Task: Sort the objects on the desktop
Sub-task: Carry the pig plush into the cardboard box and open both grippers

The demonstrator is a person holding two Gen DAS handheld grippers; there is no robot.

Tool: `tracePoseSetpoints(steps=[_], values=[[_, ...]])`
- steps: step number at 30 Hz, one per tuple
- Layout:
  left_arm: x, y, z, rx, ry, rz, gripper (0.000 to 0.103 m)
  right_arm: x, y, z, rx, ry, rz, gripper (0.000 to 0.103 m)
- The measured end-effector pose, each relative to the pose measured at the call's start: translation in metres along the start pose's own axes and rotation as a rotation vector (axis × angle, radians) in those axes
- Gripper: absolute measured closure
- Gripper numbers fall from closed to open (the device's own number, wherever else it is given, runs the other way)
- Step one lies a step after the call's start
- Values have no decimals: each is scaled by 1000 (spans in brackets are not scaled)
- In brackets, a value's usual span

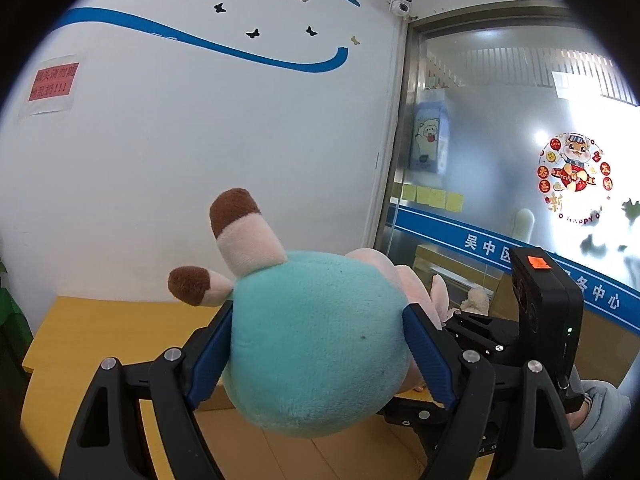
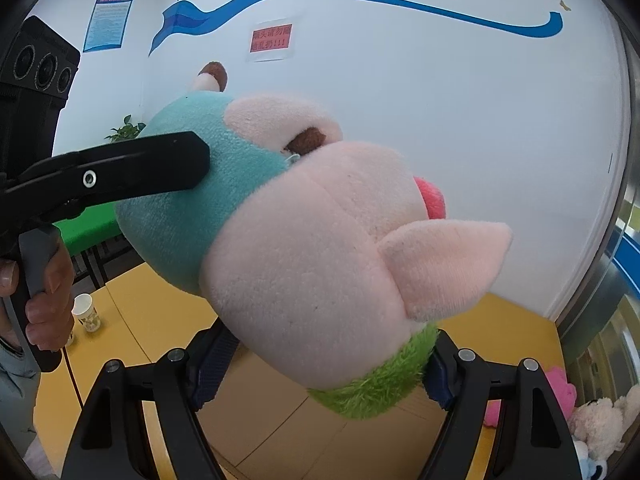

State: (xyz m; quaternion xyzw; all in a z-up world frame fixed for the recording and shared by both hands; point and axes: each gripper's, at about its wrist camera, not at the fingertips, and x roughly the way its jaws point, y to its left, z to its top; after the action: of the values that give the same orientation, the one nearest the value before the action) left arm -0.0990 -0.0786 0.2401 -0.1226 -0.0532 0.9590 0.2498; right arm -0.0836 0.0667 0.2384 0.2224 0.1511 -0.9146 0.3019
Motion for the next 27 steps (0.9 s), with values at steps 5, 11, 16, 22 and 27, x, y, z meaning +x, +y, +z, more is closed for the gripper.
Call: tracePoseSetpoints(steps=[5,11,16,22,27], values=[[9,22,10,-6,-5,15,21,26,-3,24,-2,-2,16,25],[38,60,0,-50,29,30,21,73,-3,36,-3,30,34,25],[76,97,-36,-111,118,40,21,138,-4,13,28,107,68,25],[128,143,-100,-207,273,77,21,224,1,-42,105,238,114,25],[165,170,-146,-289,402,106,21,284,9,-87,147,340,135,25]])
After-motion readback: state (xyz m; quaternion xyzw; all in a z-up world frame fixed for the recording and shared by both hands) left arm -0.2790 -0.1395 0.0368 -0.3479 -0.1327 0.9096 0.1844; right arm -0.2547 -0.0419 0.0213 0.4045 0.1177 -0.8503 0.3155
